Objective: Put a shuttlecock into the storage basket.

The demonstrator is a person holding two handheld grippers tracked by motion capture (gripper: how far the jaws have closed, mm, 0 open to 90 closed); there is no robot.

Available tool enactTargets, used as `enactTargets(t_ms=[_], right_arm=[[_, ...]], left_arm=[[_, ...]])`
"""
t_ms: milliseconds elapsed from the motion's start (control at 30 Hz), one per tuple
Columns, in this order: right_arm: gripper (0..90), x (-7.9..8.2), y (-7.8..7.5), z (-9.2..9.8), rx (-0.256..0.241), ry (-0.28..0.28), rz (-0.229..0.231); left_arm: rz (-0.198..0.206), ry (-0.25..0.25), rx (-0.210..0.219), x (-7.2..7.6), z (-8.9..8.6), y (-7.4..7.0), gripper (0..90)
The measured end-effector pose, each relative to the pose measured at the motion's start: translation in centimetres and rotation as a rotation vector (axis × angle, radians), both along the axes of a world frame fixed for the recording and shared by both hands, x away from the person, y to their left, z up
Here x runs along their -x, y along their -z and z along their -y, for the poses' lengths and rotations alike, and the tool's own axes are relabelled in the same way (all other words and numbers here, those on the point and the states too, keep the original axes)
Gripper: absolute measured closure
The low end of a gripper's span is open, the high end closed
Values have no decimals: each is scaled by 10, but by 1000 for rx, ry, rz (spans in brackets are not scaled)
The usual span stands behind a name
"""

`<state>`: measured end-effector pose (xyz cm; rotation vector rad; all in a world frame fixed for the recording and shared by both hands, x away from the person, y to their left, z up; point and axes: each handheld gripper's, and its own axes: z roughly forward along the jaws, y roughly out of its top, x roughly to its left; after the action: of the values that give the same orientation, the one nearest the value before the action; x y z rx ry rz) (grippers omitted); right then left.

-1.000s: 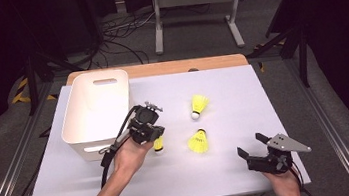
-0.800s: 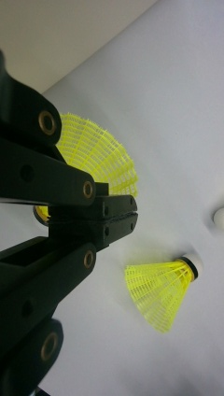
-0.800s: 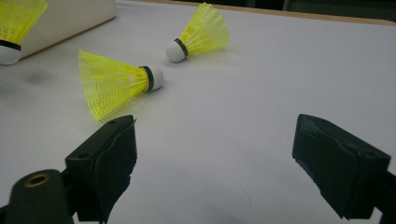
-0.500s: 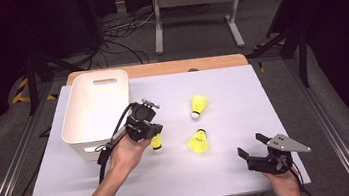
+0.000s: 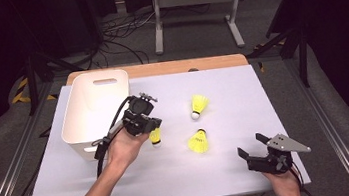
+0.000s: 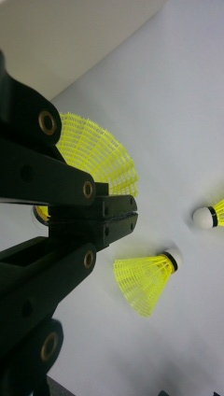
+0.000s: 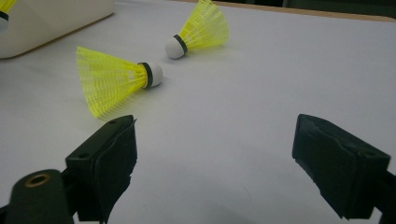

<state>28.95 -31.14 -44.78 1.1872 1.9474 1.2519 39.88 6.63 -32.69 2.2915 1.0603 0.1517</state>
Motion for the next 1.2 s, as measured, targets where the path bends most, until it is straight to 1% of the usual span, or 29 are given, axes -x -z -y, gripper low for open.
enactTargets(t_ms=[233,267,367,433,600,733,767,867,933,1000,1100,1167,1200], right_arm=[[141,0,0,0,-1,-1,-1],[141,0,0,0,2,0,0],[141,0,0,0,2,1,2],[142,1,-1,0,3,2,5],[142,0,0,1,2,-2,4],[142,0,0,0,4,-4,4],[142,1,0,0,4,-4,5],[142,1,-1,0,2,-3,7],[142,0,0,0,3,-4,5],[142,0,0,0,5,-5,4],[142,0,0,0,4,-4,6],[142,0,0,0,6,-6,6],[142,0,0,0,6,-6,6]], left_arm=[[-2,7,10,-4,-2,-9,900],[1,3,18,-6,-3,-13,900],[2,1,26,-7,-5,-17,900],[5,-4,38,-9,-9,-21,900],[-9,-13,57,-17,-15,-29,900],[-10,-22,73,-21,-20,-36,900],[-8,-25,79,-22,-21,-38,900],[-4,-25,79,-25,-23,-45,900],[6,-26,75,-27,-26,-52,900],[13,-31,80,-28,-28,-59,900],[11,-29,94,-30,-32,-67,900],[20,-33,92,-30,-34,-73,900],[20,-33,92,-30,-34,-73,900]])
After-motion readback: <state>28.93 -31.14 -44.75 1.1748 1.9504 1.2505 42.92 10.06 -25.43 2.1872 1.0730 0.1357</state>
